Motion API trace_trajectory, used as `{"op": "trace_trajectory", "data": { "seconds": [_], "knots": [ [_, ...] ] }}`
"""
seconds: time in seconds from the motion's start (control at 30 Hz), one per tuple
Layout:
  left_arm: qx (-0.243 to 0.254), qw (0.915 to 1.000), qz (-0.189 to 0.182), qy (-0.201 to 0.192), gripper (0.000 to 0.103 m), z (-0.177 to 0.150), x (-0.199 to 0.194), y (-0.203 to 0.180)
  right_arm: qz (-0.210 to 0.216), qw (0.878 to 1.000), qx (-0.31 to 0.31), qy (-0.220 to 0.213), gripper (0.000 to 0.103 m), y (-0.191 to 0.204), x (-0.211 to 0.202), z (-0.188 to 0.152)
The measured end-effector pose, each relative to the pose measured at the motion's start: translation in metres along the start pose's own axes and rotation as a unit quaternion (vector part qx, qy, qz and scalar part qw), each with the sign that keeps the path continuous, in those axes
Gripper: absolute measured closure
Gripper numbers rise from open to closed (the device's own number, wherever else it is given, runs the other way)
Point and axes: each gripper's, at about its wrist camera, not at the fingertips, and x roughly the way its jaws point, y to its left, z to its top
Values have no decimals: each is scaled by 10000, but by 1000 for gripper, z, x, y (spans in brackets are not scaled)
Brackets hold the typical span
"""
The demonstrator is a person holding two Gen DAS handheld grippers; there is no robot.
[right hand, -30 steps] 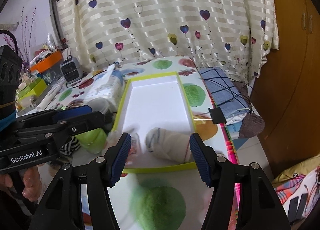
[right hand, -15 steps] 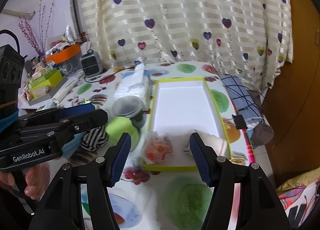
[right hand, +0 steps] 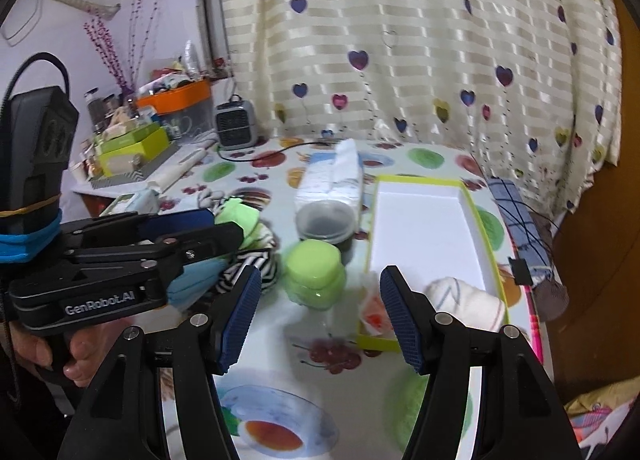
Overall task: Organize soft objects
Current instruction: 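Move both grippers back from the tray to the pile of soft items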
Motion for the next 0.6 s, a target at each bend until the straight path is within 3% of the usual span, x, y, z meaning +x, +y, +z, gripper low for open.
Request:
{"op": "trace_trajectory", "data": {
  "seconds": [0.23,0.6],
  "knots": [
    [-134,9997,187,-101,61,-9,-11,13,166,9998,-99,52,38,12,5,-1],
    [-523,9975,459,131,61,-33,-20,52,586,9968,-472,282,38,52,19,-4]
  ]
}}
